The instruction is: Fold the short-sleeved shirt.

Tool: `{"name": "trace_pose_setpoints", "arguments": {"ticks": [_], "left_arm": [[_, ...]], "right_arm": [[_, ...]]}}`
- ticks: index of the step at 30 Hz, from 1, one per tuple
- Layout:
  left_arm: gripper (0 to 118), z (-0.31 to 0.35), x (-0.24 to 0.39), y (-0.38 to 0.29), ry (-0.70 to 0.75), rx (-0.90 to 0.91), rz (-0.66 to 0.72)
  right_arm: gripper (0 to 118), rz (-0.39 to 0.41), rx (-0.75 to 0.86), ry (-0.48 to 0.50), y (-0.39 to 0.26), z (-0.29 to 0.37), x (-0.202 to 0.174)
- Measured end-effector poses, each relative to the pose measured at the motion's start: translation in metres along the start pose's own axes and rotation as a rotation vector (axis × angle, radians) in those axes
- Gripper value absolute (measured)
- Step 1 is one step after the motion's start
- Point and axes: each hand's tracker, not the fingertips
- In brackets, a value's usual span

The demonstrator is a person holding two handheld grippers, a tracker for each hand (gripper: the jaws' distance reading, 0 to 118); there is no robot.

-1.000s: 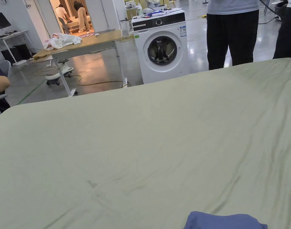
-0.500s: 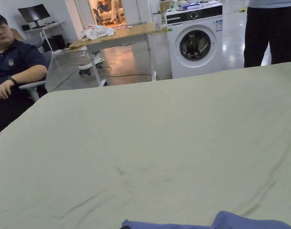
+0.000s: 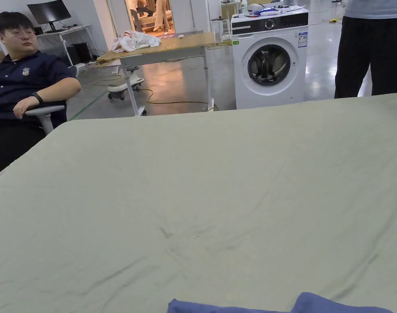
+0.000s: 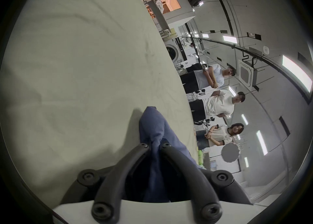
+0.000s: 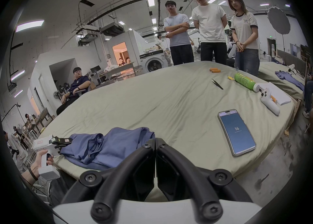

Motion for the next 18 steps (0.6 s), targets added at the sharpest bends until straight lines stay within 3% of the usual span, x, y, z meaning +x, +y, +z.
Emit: {"name": "trace_pose_setpoints", "arguments": {"ticks": [2, 5, 11, 18], "left_arm": [[2, 0.008, 0.004, 0.004, 0.037, 0.023, -0.069], [2, 0.034, 0.009, 0.015, -0.011, 0.088, -0.026], [2, 0.102, 0.052, 0.058, 0.116, 0.175, -0.283], [2, 0.045, 0.104, 0.015, -0.039, 0.072, -0.356]], "right_arm": [[0, -0.008, 0.0, 0.0, 0.0, 0.0, 0.002], [0, -0.013, 0.003, 0.005, -0.002, -0.002, 0.004], [0, -0.01, -0.006, 0.045, -0.006, -0.014, 0.002], [0, -0.027, -0.002, 0.078, -0.009, -0.019, -0.004]]}}
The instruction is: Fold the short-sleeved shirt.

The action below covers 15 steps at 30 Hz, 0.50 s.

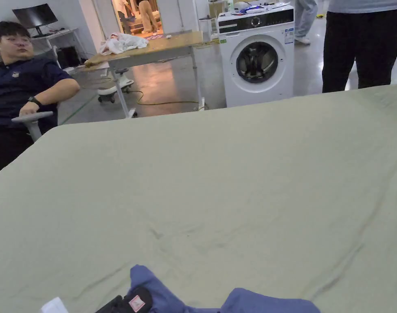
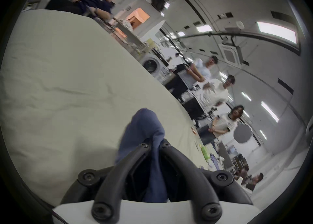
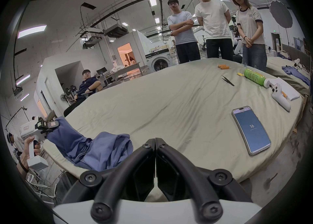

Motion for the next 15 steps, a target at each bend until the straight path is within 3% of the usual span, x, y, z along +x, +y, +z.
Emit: {"name": "trace_pose_setpoints", "arguments": {"ticks": [4, 12, 13, 15], "left_arm": [[2, -0.07, 0.058, -0.045, -0.068, -0.146, -0.111], [2, -0.153, 0.11, -0.12, 0.035, -0.341, -0.379], [4, -0.158, 0.11, -0.125, 0.053, -0.351, -0.372], [29, -0.158, 0.107, -0.123, 0.003, -0.395, -0.342]], "right_arm": [[0, 0.02, 0.011, -0.013, 0.0, 0.007, 0.001], [0, -0.037, 0.029, -0.064, -0.006, 0.021, 0.017], [0, -0.042, 0.025, -0.07, -0.009, 0.021, 0.02], [0, -0.048, 0.014, -0.079, -0.01, 0.02, 0.021]]}}
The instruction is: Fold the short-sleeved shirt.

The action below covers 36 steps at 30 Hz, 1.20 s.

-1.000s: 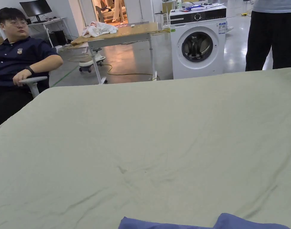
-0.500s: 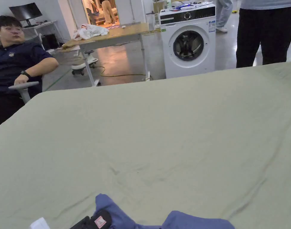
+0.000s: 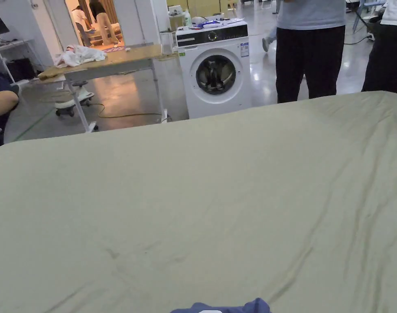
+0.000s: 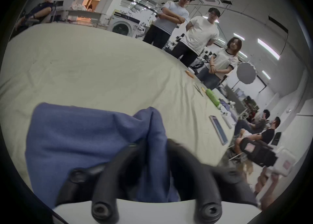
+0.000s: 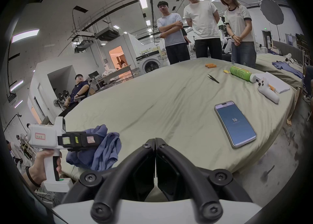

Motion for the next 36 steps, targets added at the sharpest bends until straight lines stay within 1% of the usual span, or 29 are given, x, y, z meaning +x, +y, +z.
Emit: {"name": "trace_pose_setpoints", "arguments": {"ticks": [1, 2, 3, 4, 5, 6, 7, 8, 10, 11, 14, 16, 20, 23, 25, 26, 27, 29, 31, 32, 33, 35, 36], "left_arm": [[52, 0.007, -0.004, -0.001, -0.046, 0.034, 0.047], [59, 0.017, -0.004, 0.001, -0.079, 0.083, 0.097], [59, 0.028, -0.006, 0.004, -0.106, 0.115, 0.115], [56, 0.038, -0.008, 0.008, -0.122, 0.139, 0.133], [44, 0.048, -0.011, 0.01, -0.13, 0.149, 0.154], [20, 0.055, -0.015, 0.011, -0.143, 0.18, 0.18], [0, 0.057, -0.018, 0.012, -0.145, 0.203, 0.205], [0, 0.056, -0.024, 0.01, -0.118, 0.205, 0.231], [0, 0.043, -0.032, 0.011, -0.183, 0.136, 0.246], [0, 0.033, -0.031, 0.008, -0.16, 0.119, 0.253], [0, -0.015, -0.028, -0.005, -0.107, -0.051, 0.249], [0, -0.035, -0.027, -0.014, -0.044, -0.111, 0.194], [0, -0.039, -0.022, -0.016, -0.037, -0.078, 0.164], [0, -0.036, -0.019, -0.015, -0.043, -0.082, 0.175], [0, -0.028, -0.015, -0.013, -0.062, -0.054, 0.178], [2, -0.021, -0.013, -0.011, -0.084, -0.032, 0.175], [8, -0.011, -0.011, -0.008, -0.082, -0.001, 0.182], [37, 0.012, -0.014, -0.001, -0.083, 0.047, 0.172], [73, 0.042, -0.021, 0.003, -0.09, 0.126, 0.186], [81, 0.056, -0.027, 0.005, -0.084, 0.141, 0.202], [84, 0.07, -0.037, 0.006, -0.078, 0.143, 0.211], [86, 0.094, -0.051, 0.006, -0.054, 0.176, 0.233], [87, 0.104, -0.06, 0.004, -0.053, 0.18, 0.238]], "right_arm": [[0, -0.002, -0.003, -0.002, -0.002, 0.0, 0.001], [0, -0.004, -0.004, -0.002, -0.003, 0.0, 0.001], [0, -0.007, -0.005, -0.001, -0.002, 0.001, 0.0], [0, -0.011, -0.005, 0.001, -0.002, 0.002, 0.0], [0, -0.014, -0.005, 0.003, -0.003, 0.002, 0.0], [0, -0.015, -0.006, 0.003, -0.003, 0.001, 0.0], [0, -0.016, -0.007, 0.003, -0.004, 0.001, 0.001], [0, -0.017, -0.008, 0.003, -0.005, 0.001, 0.001], [0, -0.022, -0.012, 0.005, -0.006, 0.0, 0.0], [0, -0.022, -0.014, 0.006, -0.006, -0.001, -0.001], [0, -0.015, -0.021, 0.01, -0.006, 0.0, -0.006], [0, 0.0, -0.026, 0.003, -0.006, 0.001, -0.01], [0, 0.022, -0.059, 0.015, -0.011, 0.0, -0.015], [0, 0.073, -0.112, 0.035, -0.017, -0.012, -0.025], [0, 0.101, -0.15, 0.078, -0.018, -0.023, -0.036], [0, 0.1, -0.17, 0.11, -0.017, -0.03, -0.041], [0, 0.101, -0.197, 0.158, -0.017, -0.04, -0.048], [0, 0.125, -0.252, 0.241, -0.014, -0.062, -0.065], [0, 0.187, -0.31, 0.311, -0.008, -0.09, -0.088], [0, 0.222, -0.318, 0.332, -0.005, -0.102, -0.099], [0, 0.243, -0.335, 0.357, -0.002, -0.116, -0.11], [0, 0.254, -0.359, 0.371, 0.002, -0.139, -0.124], [0, 0.257, -0.413, 0.372, 0.003, -0.153, -0.13]]}}
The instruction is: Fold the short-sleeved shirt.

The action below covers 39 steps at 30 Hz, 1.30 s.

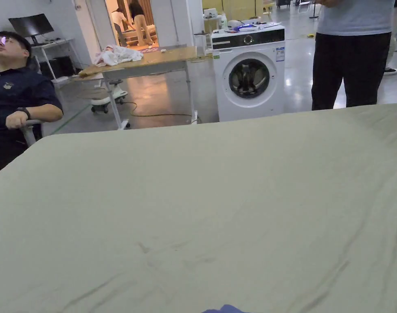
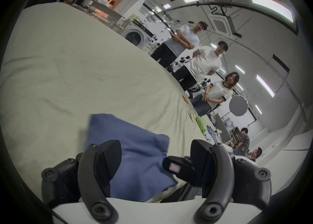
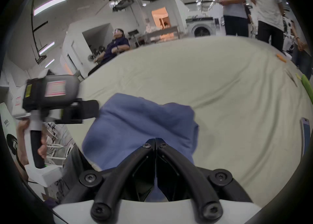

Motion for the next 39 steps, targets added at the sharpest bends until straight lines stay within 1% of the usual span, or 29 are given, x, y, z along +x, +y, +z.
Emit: {"name": "trace_pose_setpoints", "arguments": {"ticks": [2, 3, 4, 5, 6, 8, 10, 12, 13, 15, 16, 17, 18, 19, 20, 21, 22, 23, 24, 25, 26, 27, 28, 30, 32, 34, 38, 39], "left_arm": [[94, 0.013, -0.019, 0.005, 0.023, -0.013, 0.038], [97, 0.018, -0.028, 0.006, 0.035, -0.012, 0.051], [98, 0.02, -0.038, 0.007, 0.05, -0.014, 0.07], [98, 0.02, -0.049, 0.009, 0.055, -0.023, 0.09], [98, 0.019, -0.058, 0.009, 0.041, -0.037, 0.126], [98, 0.01, -0.073, 0.009, -0.002, -0.069, 0.203], [98, -0.006, -0.082, 0.011, -0.045, -0.117, 0.257], [95, -0.025, -0.087, 0.007, -0.011, -0.187, 0.267], [87, -0.036, -0.093, 0.002, -0.005, -0.205, 0.261], [79, -0.047, -0.088, -0.001, -0.032, -0.2, 0.229], [66, -0.05, -0.084, -0.002, -0.032, -0.198, 0.234], [48, -0.051, -0.076, -0.003, -0.037, -0.194, 0.238], [43, -0.052, -0.071, -0.004, 0.037, -0.188, 0.183], [33, -0.053, -0.069, -0.002, 0.063, -0.199, 0.137], [32, -0.051, -0.068, -0.003, 0.057, -0.202, 0.142], [31, -0.045, -0.074, -0.002, 0.027, -0.194, 0.172], [30, -0.038, -0.077, 0.004, 0.001, -0.186, 0.216], [30, -0.03, -0.078, 0.006, -0.015, -0.148, 0.227], [30, -0.019, -0.079, 0.013, -0.039, -0.109, 0.23], [30, -0.006, -0.084, 0.022, -0.031, -0.111, 0.23], [30, 0.015, -0.091, 0.035, -0.028, -0.075, 0.236], [30, 0.035, -0.101, 0.048, -0.018, -0.045, 0.223], [30, 0.057, -0.112, 0.062, 0.009, -0.028, 0.22], [30, 0.104, -0.134, 0.09, 0.115, 0.029, 0.18], [30, 0.141, -0.159, 0.114, 0.222, 0.048, 0.166], [30, 0.175, -0.193, 0.134, 0.287, 0.047, 0.191], [30, 0.212, -0.243, 0.161, 0.423, 0.044, 0.201], [30, 0.217, -0.252, 0.165, 0.456, 0.033, 0.226]], "right_arm": [[0, -0.021, -0.138, -0.072, 0.006, -0.026, 0.006], [0, -0.028, -0.175, -0.076, 0.004, -0.037, 0.012], [0, -0.062, -0.162, -0.043, 0.003, -0.038, 0.017], [0, -0.101, -0.154, -0.04, 0.005, -0.035, 0.019], [0, -0.121, -0.154, -0.037, 0.006, -0.032, 0.019], [0, -0.101, -0.148, -0.047, 0.002, -0.031, 0.017], [0, -0.105, -0.138, -0.058, 0.0, -0.032, 0.017], [0, -0.114, -0.131, -0.06, -0.001, -0.03, 0.015], [0, -0.121, -0.131, -0.059, -0.001, -0.03, 0.016], [0, -0.135, -0.128, -0.056, -0.002, -0.03, 0.017], [0, -0.143, -0.125, -0.054, -0.003, -0.03, 0.018], [0, -0.15, -0.121, -0.055, -0.004, -0.029, 0.019], [0, -0.159, -0.113, -0.051, -0.005, -0.028, 0.02], [0, -0.169, -0.104, -0.048, -0.007, -0.027, 0.02], [0, -0.178, -0.092, -0.041, -0.008, -0.024, 0.02], [0, -0.177, -0.073, -0.035, -0.009, -0.019, 0.019], [0, -0.195, -0.021, -0.012, -0.009, -0.009, 0.019], [0, -0.228, 0.011, 0.01, -0.01, -0.002, 0.018], [0, -0.289, 0.056, 0.064, -0.011, 0.008, 0.02], [0, -0.327, 0.085, 0.101, -0.012, 0.016, 0.021], [0, -0.353, 0.12, 0.123, -0.012, 0.025, 0.022], [0, -0.355, 0.147, 0.123, -0.012, 0.034, 0.023], [0, -0.341, 0.168, 0.119, -0.012, 0.041, 0.023], [0, -0.311, 0.184, 0.094, -0.011, 0.05, 0.022], [0, -0.26, 0.202, 0.058, -0.01, 0.055, 0.019], [0, -0.213, 0.208, 0.023, -0.011, 0.06, 0.017], [0, -0.211, 0.202, 0.026, -0.014, 0.066, 0.015], [0, -0.211, 0.203, 0.026, -0.014, 0.067, 0.015]]}}
